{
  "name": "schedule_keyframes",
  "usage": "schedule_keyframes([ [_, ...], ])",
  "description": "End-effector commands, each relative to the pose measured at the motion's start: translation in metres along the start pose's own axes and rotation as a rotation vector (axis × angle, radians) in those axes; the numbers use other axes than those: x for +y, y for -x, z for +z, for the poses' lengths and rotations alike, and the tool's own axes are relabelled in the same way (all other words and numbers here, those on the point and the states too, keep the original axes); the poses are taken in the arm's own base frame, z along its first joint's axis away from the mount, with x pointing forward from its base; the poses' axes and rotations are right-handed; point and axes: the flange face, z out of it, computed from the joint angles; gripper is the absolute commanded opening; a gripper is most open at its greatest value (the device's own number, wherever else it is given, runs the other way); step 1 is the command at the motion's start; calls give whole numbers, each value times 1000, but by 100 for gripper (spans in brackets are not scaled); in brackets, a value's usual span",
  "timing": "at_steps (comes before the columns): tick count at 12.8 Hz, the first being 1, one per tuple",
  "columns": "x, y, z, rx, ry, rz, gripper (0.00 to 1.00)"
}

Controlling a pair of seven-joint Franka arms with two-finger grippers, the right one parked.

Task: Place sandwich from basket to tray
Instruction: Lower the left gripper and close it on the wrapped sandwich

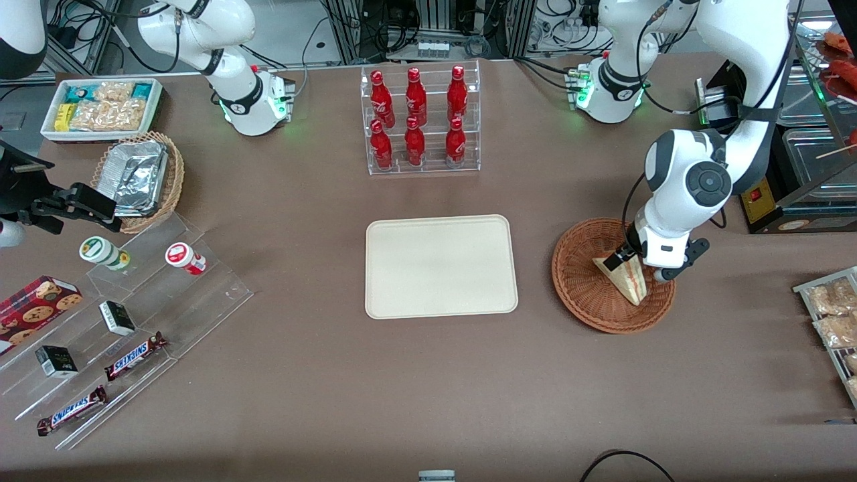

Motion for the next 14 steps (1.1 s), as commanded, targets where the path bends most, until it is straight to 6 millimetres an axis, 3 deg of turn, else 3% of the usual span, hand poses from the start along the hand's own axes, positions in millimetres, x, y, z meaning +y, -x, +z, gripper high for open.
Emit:
schedule_keyframes([
  [1,6,-14,9,-5,10,8,100],
  [4,8,-17,16,-14,6,-3,100],
  [5,8,-17,18,-18,5,-11,91],
  [6,8,-17,21,-25,4,-20,69],
  [7,9,-19,21,-26,9,-22,31],
  [8,9,-19,20,-27,8,-14,14],
  [12,22,-29,-10,-31,-1,-6,9],
  [14,31,-23,-26,-61,-35,17,9],
])
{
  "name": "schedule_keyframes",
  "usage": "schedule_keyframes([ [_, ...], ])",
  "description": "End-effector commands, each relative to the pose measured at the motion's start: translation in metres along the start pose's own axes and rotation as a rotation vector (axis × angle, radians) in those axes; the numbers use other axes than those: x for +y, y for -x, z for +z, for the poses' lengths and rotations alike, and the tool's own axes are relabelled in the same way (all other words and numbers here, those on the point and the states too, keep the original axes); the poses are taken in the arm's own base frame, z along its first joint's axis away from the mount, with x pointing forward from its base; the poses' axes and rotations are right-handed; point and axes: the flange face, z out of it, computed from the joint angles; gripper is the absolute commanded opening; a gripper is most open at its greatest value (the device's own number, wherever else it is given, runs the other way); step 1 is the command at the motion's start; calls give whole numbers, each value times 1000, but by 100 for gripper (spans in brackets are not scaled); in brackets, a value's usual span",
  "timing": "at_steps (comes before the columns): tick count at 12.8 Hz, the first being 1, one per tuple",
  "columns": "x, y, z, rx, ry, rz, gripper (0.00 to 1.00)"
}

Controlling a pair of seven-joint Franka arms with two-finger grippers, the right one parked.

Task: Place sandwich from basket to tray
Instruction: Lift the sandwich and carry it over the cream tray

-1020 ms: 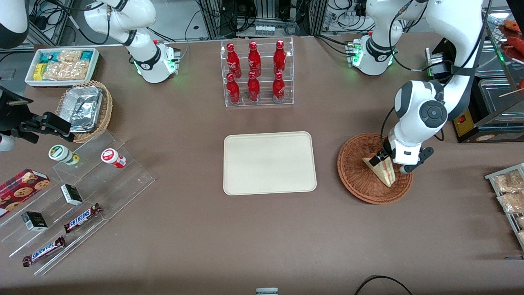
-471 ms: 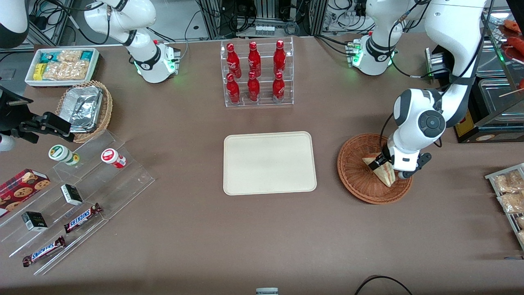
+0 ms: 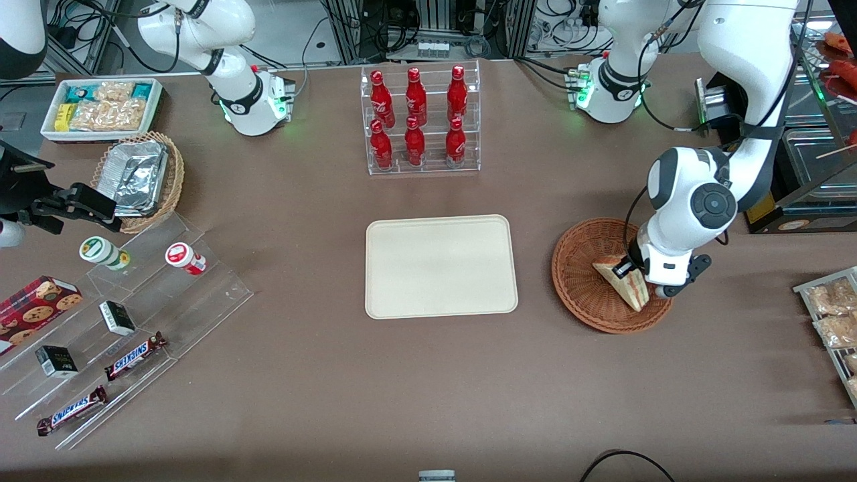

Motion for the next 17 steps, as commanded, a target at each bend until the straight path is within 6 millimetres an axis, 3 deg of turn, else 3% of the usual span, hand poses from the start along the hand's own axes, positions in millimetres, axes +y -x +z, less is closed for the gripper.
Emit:
schedule_keyframes([
  [1,14,5,-28,-31,-26,30,9],
  [4,61,33,-63,-27,-28,117,9],
  [6,97,54,-73,-53,-66,198,9],
  [12,197,126,-61,-82,-93,430,8],
  [17,275,197,-27,-62,-45,499,8],
])
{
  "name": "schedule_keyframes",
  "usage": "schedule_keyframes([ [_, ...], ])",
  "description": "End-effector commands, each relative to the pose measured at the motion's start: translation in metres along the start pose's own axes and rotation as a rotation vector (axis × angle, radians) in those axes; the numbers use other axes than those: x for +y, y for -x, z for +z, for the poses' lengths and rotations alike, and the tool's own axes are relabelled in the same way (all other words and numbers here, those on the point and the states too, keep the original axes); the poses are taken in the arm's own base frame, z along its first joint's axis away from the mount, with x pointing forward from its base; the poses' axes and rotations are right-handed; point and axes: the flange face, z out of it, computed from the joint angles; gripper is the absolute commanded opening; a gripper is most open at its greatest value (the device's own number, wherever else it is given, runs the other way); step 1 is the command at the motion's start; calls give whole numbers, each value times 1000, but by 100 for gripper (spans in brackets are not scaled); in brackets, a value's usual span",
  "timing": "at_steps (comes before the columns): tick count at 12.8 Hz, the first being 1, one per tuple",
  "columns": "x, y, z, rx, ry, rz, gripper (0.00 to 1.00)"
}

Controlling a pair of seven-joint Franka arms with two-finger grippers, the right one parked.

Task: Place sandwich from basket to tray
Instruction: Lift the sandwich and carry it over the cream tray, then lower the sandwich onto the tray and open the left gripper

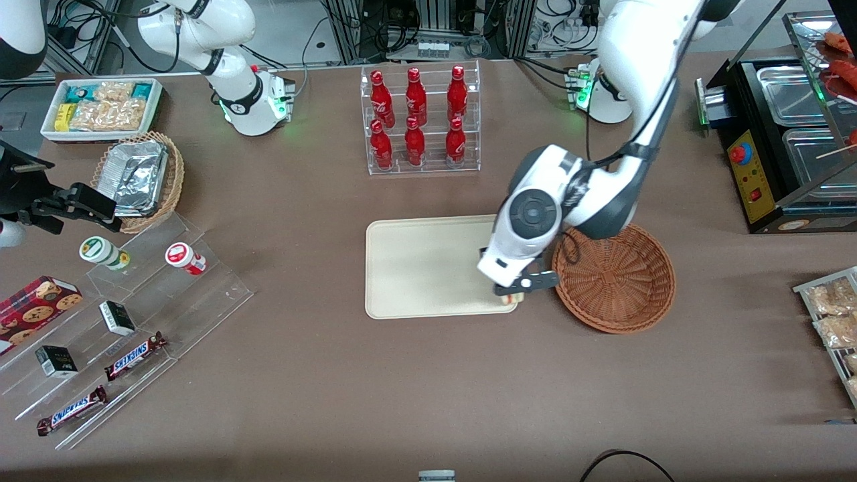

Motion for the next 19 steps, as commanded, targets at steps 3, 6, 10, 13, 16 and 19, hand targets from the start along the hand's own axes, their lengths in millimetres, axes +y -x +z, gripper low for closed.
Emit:
schedule_keyframes([
  [3,83,18,33,12,23,-24,8],
  [6,120,35,65,41,63,-71,8],
  [10,134,52,78,42,57,-73,10],
  [13,132,49,76,44,58,-76,100],
  [16,116,41,21,69,72,-76,100],
  [19,98,51,-36,73,44,41,100],
])
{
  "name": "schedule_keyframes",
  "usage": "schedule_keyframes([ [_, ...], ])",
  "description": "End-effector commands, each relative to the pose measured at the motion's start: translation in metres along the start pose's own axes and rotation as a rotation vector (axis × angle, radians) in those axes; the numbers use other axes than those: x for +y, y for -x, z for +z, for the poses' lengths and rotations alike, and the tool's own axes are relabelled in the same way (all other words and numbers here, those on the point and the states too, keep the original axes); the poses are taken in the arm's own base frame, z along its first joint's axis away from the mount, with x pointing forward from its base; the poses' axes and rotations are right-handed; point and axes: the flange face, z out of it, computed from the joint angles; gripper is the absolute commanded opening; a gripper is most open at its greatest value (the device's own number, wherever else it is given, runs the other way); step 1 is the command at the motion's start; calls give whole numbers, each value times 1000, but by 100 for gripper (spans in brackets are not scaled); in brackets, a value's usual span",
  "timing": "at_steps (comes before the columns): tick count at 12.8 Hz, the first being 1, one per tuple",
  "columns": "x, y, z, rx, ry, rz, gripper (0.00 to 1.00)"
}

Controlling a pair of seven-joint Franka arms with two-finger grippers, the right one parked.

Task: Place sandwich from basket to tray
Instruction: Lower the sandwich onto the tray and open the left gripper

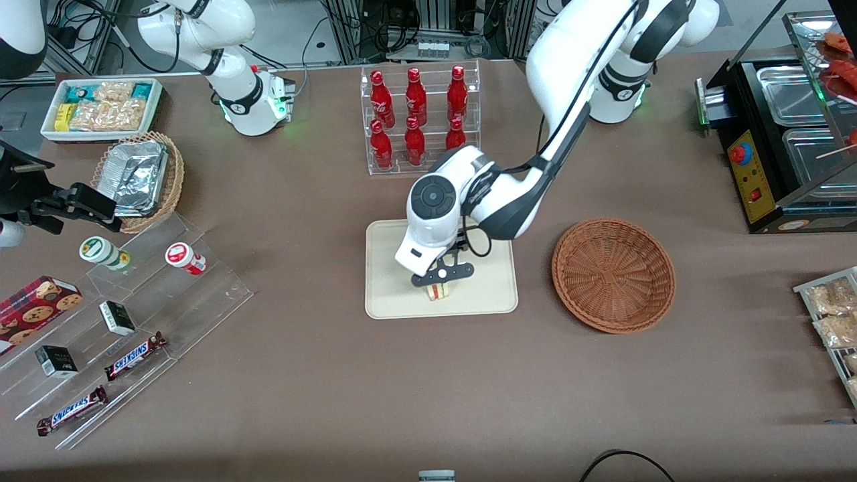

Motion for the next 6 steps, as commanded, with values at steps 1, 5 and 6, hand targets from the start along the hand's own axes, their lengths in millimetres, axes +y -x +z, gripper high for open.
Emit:
schedule_keyframes([
  [1,-21,5,-56,9,-24,98,100],
  [5,-70,-24,-85,-11,-99,50,100],
  [6,-92,-35,-92,-34,-130,27,100],
])
